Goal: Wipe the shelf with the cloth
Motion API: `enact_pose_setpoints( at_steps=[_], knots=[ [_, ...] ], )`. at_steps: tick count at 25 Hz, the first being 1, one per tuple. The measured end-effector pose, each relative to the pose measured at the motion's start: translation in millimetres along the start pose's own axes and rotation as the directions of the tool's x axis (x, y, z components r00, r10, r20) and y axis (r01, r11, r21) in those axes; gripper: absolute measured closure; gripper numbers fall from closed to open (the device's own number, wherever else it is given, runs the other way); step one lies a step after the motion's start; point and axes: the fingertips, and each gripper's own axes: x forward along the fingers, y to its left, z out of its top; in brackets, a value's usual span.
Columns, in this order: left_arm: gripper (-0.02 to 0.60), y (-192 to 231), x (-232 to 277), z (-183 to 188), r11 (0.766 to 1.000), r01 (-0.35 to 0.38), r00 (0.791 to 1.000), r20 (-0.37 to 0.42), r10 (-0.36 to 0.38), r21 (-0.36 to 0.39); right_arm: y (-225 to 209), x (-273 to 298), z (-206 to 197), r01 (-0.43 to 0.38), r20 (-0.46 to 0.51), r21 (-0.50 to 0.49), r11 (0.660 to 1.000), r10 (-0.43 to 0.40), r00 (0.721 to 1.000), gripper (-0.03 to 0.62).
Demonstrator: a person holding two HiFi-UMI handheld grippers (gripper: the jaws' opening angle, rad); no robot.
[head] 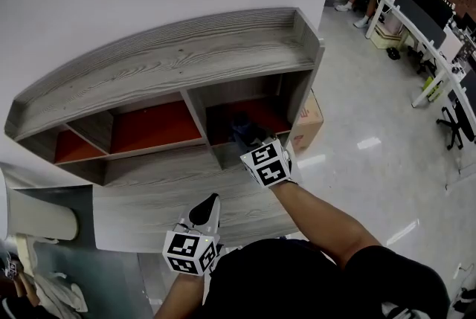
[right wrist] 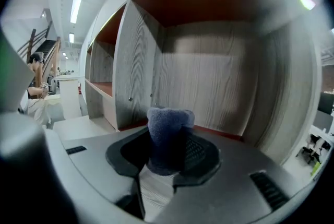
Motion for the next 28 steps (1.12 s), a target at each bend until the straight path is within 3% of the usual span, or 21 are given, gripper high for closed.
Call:
enact_pose_setpoints(
  at_steps=[11, 28],
  knots=[
    [0.571, -23.4, 13.4, 0.6, 0.997, 0.066, 0.998, -0.018, -0.066, 0.033, -54.7, -32.9, -21.4, 0.122, -0.022, 0.073, 0.99, -0.12, 0.993, 0.464],
    [0.572, -38.1, 21.2, 2.9, 0.993, 0.092, 0.995, -0.034, -0.09, 0.073, -86.3, -52.8, -33.8, 0.203, -0.018, 0.169, 0.964, -0.203, 0.979, 0.464]
  ],
)
